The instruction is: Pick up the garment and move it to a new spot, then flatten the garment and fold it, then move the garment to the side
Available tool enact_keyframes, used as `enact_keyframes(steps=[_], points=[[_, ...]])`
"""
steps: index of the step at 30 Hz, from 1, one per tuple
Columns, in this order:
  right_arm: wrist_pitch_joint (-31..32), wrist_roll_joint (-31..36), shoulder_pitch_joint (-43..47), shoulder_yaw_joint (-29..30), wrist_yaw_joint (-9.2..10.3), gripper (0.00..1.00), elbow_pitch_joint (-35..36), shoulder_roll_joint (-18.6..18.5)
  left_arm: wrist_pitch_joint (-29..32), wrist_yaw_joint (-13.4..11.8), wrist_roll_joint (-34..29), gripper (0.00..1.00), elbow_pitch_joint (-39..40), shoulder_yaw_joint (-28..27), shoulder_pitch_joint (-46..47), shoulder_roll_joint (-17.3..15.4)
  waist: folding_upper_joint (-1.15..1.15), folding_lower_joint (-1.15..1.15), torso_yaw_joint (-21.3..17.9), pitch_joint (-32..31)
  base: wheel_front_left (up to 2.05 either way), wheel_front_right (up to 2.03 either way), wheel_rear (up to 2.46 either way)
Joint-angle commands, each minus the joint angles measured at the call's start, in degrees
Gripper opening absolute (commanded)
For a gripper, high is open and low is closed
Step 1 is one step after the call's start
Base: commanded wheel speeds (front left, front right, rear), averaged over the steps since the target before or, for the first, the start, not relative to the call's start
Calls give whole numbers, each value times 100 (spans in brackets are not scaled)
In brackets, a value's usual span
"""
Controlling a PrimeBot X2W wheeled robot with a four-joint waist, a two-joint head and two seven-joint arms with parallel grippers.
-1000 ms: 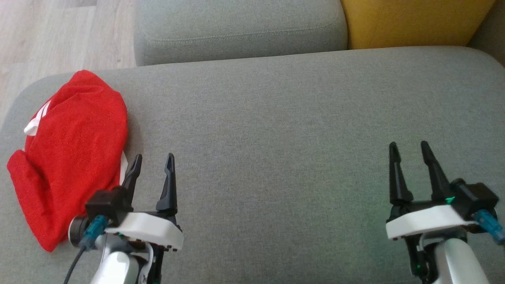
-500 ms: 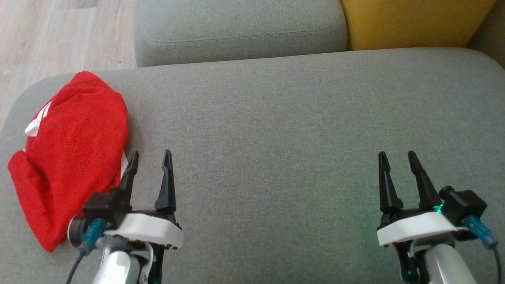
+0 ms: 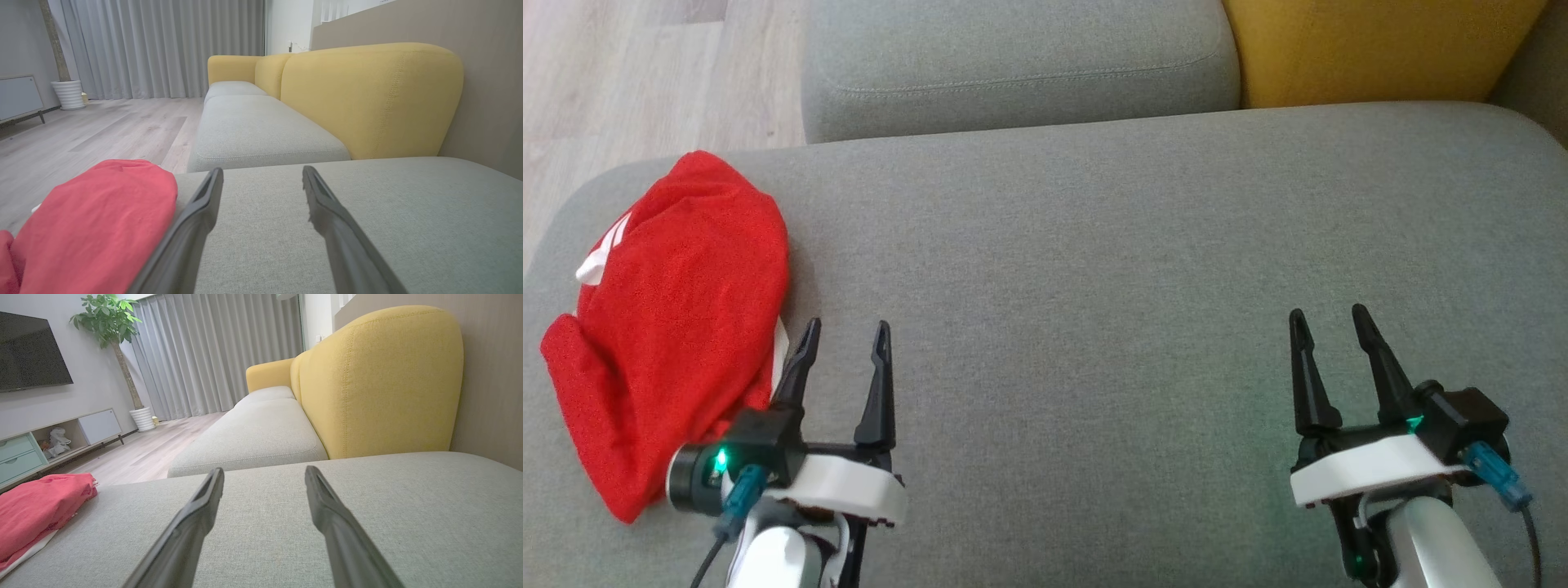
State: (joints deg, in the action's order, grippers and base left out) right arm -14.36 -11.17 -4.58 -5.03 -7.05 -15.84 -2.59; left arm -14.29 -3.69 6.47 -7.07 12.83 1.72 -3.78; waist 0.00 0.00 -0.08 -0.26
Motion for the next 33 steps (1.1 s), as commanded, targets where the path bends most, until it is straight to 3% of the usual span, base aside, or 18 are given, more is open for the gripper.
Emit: enact_keyframes(steps=[1,15,22,33], points=[[-63,20,-287,-137,-44,100,151,-29,-71,19,-50,100,171,-223,202,-10,0,0,6,1,0,0,0],[-63,-142,-266,-198,-44,100,87,-29,-71,149,-158,100,133,-394,185,71,0,0,182,6,0,0,0],[-63,-175,-181,-317,-44,100,91,-29,-71,142,-195,100,133,-464,171,83,0,0,686,-35,0,0,0],[-63,-305,-63,-664,-44,100,46,-29,-71,153,-235,100,107,-678,68,87,0,0,1897,-167,0,0,0]])
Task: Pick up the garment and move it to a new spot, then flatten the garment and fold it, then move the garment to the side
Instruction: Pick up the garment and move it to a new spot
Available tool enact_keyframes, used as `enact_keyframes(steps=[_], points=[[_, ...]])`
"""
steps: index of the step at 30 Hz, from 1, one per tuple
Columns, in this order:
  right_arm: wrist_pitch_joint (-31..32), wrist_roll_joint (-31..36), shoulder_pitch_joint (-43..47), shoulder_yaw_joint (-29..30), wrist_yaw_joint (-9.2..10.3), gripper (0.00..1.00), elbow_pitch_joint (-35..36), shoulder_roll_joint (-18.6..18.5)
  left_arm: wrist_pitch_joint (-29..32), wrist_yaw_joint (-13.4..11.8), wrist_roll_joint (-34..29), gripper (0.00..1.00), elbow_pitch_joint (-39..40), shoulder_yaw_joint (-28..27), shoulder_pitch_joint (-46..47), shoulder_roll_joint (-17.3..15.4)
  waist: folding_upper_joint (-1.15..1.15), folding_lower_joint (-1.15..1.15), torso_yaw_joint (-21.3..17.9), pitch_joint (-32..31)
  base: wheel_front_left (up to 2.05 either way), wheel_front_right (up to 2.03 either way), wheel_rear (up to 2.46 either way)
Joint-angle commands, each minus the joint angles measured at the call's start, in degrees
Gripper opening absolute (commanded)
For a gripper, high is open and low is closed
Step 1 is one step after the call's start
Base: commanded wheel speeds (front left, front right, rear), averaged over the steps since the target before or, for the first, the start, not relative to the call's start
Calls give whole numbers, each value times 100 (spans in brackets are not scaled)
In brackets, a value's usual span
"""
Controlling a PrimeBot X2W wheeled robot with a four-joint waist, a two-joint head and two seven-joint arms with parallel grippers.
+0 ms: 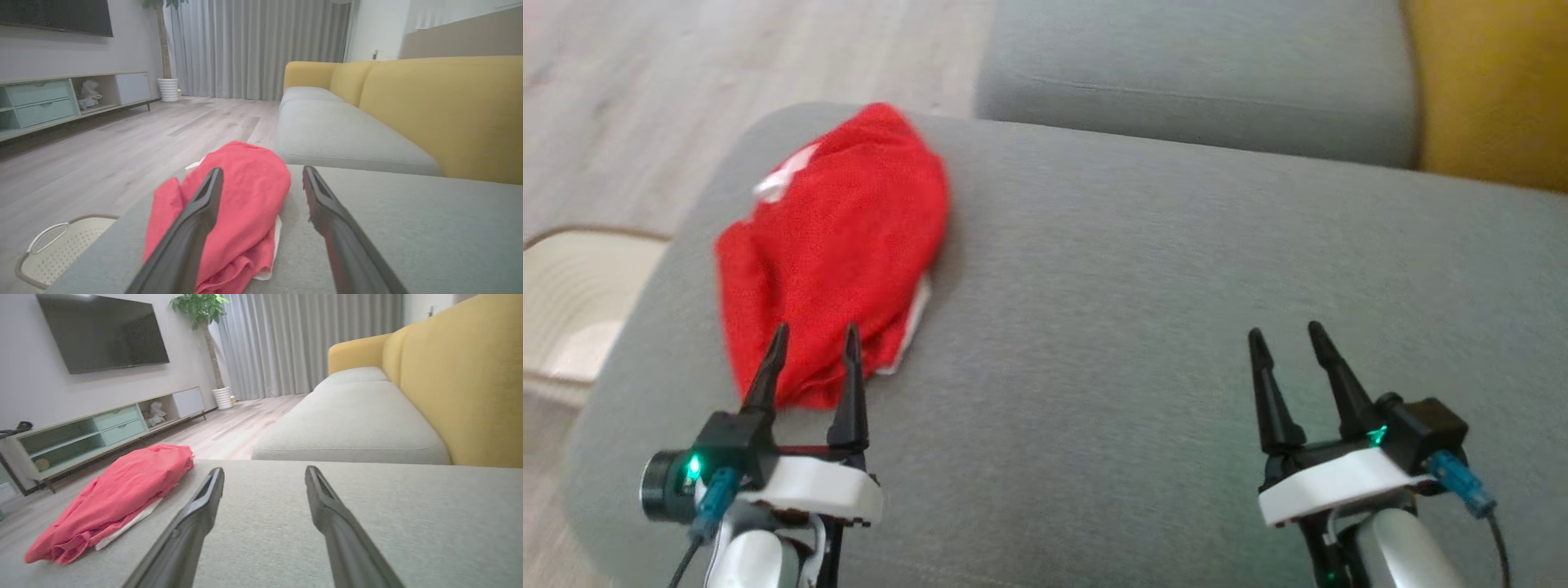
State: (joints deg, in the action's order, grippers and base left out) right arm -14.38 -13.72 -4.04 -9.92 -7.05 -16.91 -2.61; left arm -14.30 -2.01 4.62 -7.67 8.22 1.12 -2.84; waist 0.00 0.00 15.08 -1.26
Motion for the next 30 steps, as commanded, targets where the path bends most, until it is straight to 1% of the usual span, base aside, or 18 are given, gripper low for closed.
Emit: enact_keyframes(steps=[1,8,10,16,23,27,30], points=[[-62,-51,-117,-175,-44,100,154,-27,-70,-15,-51,100,168,-218,127,-7,0,0,381,-67,0,0,0],[-62,-152,-79,-374,-44,100,101,-27,-70,-5,-79,100,203,-337,22,-6,0,0,1121,-120,0,0,0],[-62,-178,-100,-468,-44,100,86,-27,-70,-12,-57,100,225,-394,-23,-6,0,0,1224,-89,0,0,0],[-52,-193,-325,-704,-44,100,-43,-27,-70,-46,-2,100,337,-469,-144,-5,0,0,1344,70,0,0,0],[-56,-261,-418,-789,-44,100,-158,-27,-70,-90,20,100,383,-530,-144,-5,0,0,1355,98,0,0,0],[-58,-269,-364,-669,-44,100,-148,-27,-70,-40,2,100,346,-606,-71,-4,0,0,1320,78,0,0,0],[-60,-243,-291,-522,-44,100,-89,-27,-70,108,43,100,171,-668,32,-53,0,0,1246,99,0,0,0]])
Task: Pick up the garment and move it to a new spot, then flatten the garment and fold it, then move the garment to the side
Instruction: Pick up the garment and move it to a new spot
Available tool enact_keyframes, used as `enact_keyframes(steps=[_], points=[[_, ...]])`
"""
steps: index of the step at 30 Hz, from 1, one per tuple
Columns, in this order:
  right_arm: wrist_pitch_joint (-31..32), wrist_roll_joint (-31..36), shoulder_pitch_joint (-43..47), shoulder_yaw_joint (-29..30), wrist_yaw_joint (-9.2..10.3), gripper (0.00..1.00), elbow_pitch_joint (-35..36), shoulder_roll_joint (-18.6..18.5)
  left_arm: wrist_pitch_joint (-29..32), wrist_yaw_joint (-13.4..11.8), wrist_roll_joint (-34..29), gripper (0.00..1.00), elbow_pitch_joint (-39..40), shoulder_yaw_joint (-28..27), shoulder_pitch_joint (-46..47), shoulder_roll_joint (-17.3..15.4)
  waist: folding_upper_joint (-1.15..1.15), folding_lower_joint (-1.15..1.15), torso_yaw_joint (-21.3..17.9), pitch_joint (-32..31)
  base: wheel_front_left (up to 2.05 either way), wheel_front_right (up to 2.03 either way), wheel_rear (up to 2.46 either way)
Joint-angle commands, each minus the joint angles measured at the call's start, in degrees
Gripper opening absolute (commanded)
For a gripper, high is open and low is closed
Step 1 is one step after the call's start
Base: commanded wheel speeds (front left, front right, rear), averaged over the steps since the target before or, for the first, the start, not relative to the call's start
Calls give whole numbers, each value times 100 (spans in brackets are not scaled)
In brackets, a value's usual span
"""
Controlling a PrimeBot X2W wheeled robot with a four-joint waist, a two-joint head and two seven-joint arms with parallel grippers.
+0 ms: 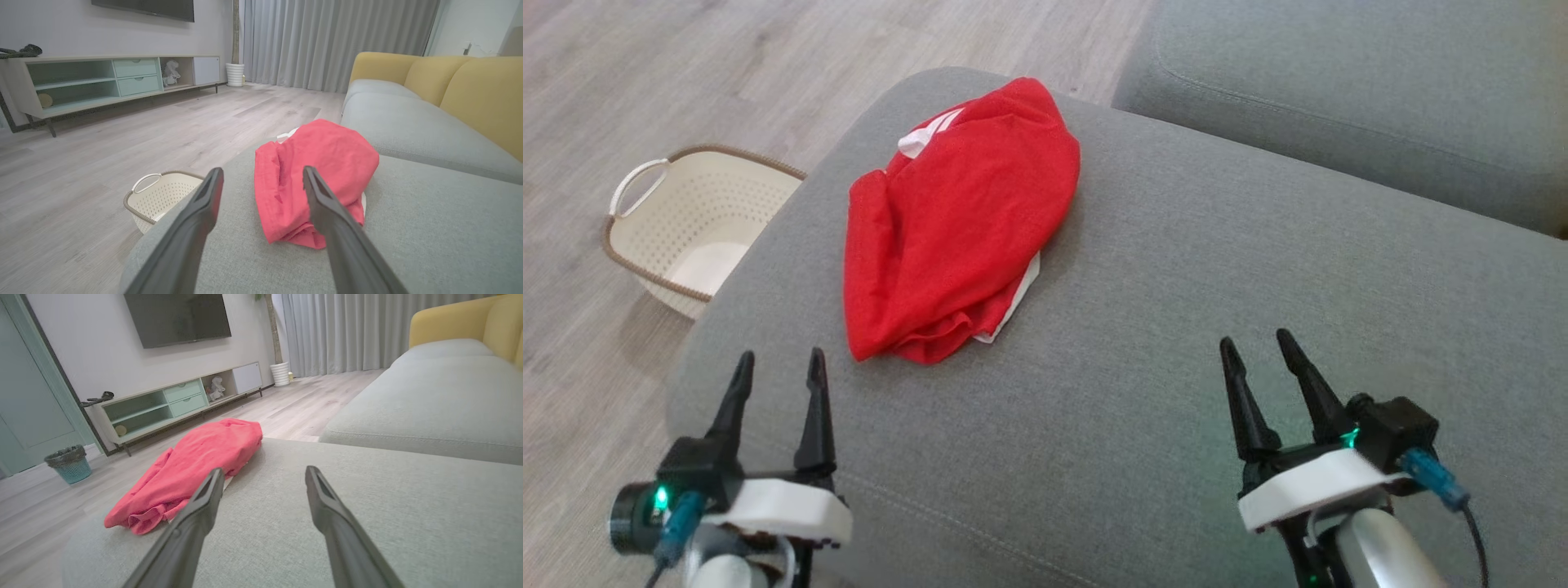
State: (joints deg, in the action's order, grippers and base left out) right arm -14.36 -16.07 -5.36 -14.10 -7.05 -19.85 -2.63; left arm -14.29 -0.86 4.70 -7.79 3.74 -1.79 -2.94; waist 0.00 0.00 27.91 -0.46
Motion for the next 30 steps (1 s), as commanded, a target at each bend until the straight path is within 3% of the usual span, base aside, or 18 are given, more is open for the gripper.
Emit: enact_keyframes(steps=[1,6,15,21,30], points=[[-61,14,-150,-77,-44,100,235,-25,-71,38,47,100,142,-264,385,-85,0,0,-100,58,0,0,0],[-61,188,-189,213,-44,100,427,-25,-71,234,108,100,-127,-486,837,-328,0,0,-415,377,0,0,0],[275,768,-431,1312,-44,100,1196,-25,109,668,416,100,-1273,-545,2193,-901,0,0,-980,1357,0,0,0],[428,1009,-489,1789,-44,100,1712,-25,535,757,396,100,-2014,-355,3060,-1300,0,0,-1202,1845,0,0,0],[611,1136,-499,1806,-44,100,2150,-25,891,814,333,100,-3353,2,4328,-1735,0,0,-1533,2393,0,0,0]])
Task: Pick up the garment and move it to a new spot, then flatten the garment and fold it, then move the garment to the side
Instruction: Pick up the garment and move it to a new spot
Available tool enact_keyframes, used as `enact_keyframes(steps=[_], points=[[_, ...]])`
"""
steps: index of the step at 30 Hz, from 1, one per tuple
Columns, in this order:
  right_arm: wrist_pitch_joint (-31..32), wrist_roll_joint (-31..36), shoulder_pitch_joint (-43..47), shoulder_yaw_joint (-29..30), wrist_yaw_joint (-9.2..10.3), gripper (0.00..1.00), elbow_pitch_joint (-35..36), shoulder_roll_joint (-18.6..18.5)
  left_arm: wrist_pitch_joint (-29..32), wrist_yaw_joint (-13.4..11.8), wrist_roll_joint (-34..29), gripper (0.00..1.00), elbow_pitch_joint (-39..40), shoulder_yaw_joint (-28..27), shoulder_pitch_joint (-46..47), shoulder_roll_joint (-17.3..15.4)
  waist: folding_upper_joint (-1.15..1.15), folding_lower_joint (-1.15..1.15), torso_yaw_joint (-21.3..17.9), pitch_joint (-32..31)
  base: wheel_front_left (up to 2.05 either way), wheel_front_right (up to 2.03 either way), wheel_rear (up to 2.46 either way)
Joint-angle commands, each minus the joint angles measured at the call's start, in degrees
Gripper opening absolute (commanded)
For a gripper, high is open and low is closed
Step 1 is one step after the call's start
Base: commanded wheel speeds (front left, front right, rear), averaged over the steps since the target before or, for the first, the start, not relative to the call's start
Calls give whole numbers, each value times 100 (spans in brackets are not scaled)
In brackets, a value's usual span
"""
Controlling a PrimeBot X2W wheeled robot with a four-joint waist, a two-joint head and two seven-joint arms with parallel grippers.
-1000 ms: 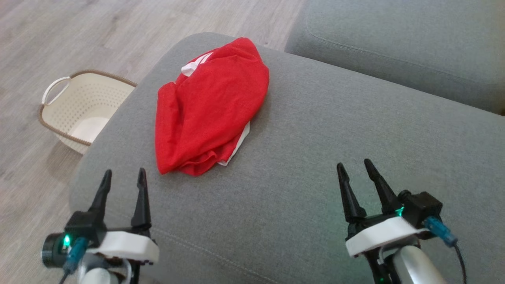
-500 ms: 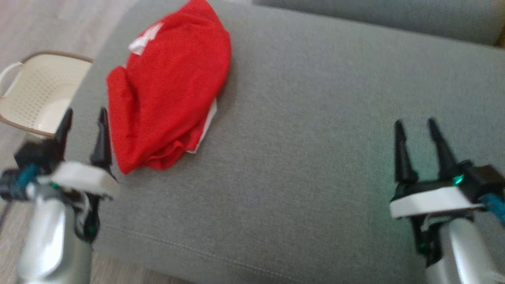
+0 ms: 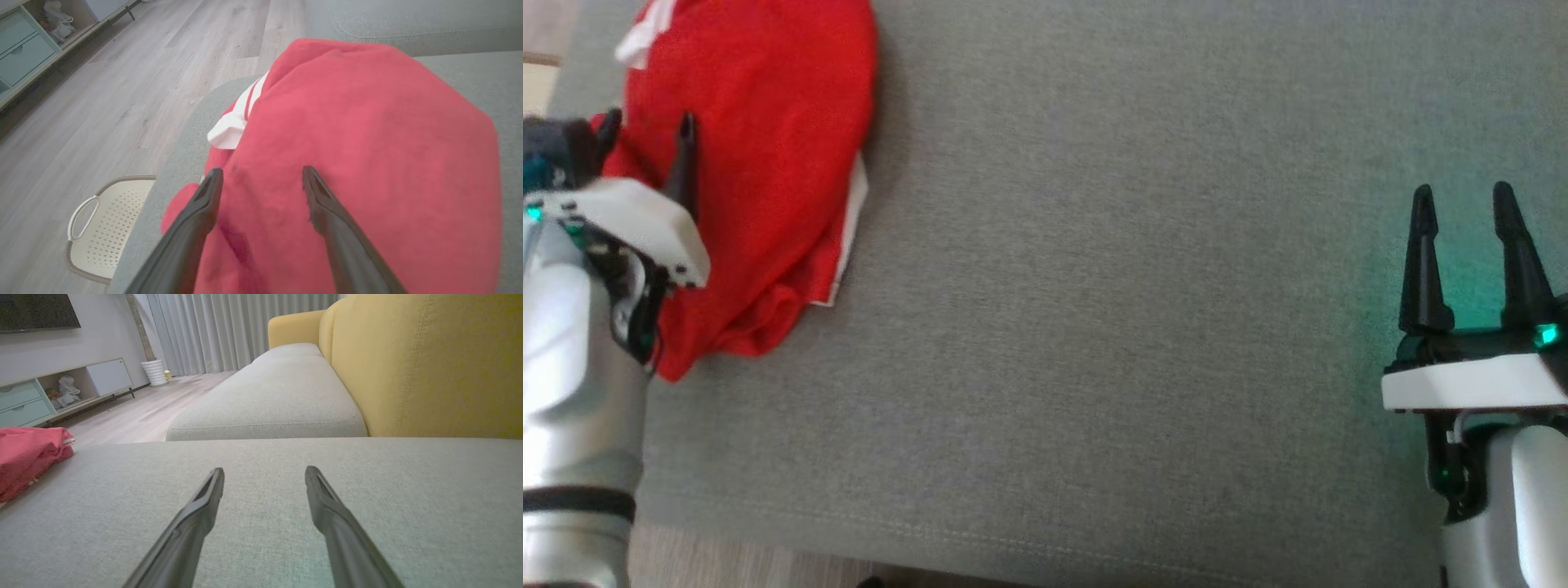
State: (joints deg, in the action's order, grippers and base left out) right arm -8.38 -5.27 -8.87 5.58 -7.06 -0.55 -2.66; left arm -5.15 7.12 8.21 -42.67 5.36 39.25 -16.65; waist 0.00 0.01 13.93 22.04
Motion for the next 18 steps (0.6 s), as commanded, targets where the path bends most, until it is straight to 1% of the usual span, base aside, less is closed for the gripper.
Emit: enact_keyframes(steps=[1,5,8,9,10,11,14,15,18], points=[[14,59,-149,-176,-43,100,232,-21,-25,19,-15,100,11,-107,331,-396,0,-1,-161,174,0,0,0],[36,82,-156,-261,-43,100,272,-21,-63,28,-55,100,-456,80,718,-548,0,-1,-247,280,0,0,0],[31,90,-163,-291,-43,100,280,-21,-68,30,-111,100,-809,213,917,-594,0,-1,-291,317,0,0,0],[28,89,-162,-302,-43,100,277,-21,-78,30,-124,91,-916,251,969,-606,0,-1,-305,319,0,0,0],[26,87,-162,-311,-43,100,272,-21,-120,29,-120,42,-1007,260,1022,-614,0,-1,-319,317,0,0,0],[20,82,-160,-316,-43,100,261,-21,-191,10,-110,0,-1085,254,1068,-615,0,-1,-329,305,0,0,0],[-8,50,-128,-325,-43,100,188,-21,-454,-81,-111,0,-1284,259,1138,-603,0,-1,-336,199,0,0,0],[-29,29,-108,-353,-43,100,116,-21,-641,-133,-95,0,-1357,252,1150,-586,0,-1,-330,94,0,0,0],[-76,-24,-104,-395,-43,100,14,-21,-866,-210,-41,0,-1295,196,1151,-575,0,-1,-314,-90,0,0,0]])
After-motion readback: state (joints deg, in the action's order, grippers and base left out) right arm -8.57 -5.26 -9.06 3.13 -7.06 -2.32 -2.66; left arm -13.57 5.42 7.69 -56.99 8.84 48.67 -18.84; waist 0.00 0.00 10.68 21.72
